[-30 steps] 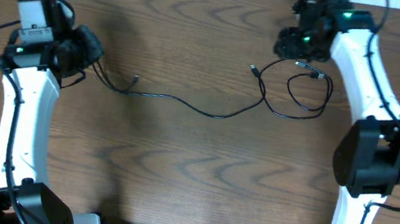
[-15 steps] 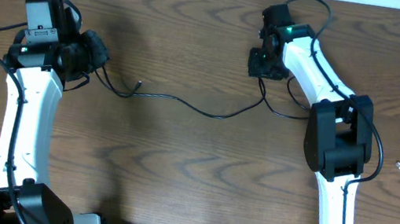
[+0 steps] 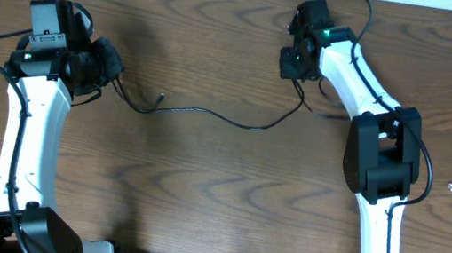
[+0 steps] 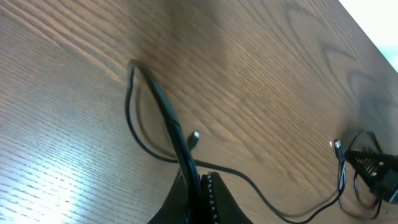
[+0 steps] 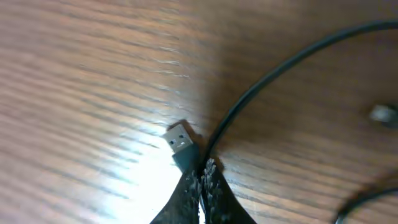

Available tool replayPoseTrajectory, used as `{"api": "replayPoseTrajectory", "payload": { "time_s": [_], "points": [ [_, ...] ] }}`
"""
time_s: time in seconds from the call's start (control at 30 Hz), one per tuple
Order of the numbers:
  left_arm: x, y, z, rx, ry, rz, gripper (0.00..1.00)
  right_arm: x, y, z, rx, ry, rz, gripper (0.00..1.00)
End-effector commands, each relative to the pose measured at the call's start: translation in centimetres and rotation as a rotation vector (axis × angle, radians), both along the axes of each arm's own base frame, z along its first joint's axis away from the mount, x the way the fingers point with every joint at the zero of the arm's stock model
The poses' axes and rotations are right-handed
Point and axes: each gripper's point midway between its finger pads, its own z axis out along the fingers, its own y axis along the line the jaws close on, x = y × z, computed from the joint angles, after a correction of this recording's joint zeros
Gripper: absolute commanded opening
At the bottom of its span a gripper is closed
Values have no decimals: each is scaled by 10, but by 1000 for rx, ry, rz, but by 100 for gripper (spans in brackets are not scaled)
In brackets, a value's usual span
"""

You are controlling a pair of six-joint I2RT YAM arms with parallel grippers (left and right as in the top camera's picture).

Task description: Untangle cables

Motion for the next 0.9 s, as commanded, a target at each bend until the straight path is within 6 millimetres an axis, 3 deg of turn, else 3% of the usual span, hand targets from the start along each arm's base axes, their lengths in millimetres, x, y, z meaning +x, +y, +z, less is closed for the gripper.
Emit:
{"api": "replayPoseTrajectory", "payload": {
  "time_s": [0.0, 0.03, 0.17, 0.23, 0.3, 0.4, 0.43, 0.47, 0.5, 0.53, 0.73, 0.87],
  "points": [
    [-2, -5, -2, -10, 4, -21, 7, 12, 19, 55, 8, -137, 165, 1],
    [-2, -5, -2, -10, 4, -20, 7, 8, 24, 68, 3, -158, 202, 1],
    [-2, -8, -1, -22, 1, -30, 7, -9, 34, 85, -3, -154, 265, 1],
    [0, -15, 1, -39, -13, -53, 7, -23, 59, 86, 99, -123, 336, 1],
    [2, -21, 1, -39, -18, -68, 8, -36, 81, 73, 126, -96, 426, 1],
    [2, -24, 1, -38, -18, -76, 8, -43, 87, 40, 37, -65, 471, 1],
    [2, -25, 1, -38, -18, -78, 7, -45, 86, 29, -4, -50, 468, 8],
    [2, -25, 1, -38, -18, -79, 8, -46, 83, 19, -40, -37, 466, 31],
    [2, -25, 1, -38, -18, -79, 7, -48, 80, 13, -69, -21, 460, 62],
    [2, -25, 1, -38, -17, -79, 7, -50, 76, 10, -83, -2, 433, 69],
    [3, -25, 2, -37, -21, -80, 7, -39, 43, 30, -76, 19, 202, 69],
    [3, -26, 2, -39, -22, -81, 8, -30, 20, 26, -88, 21, 221, 62]
  ]
}}
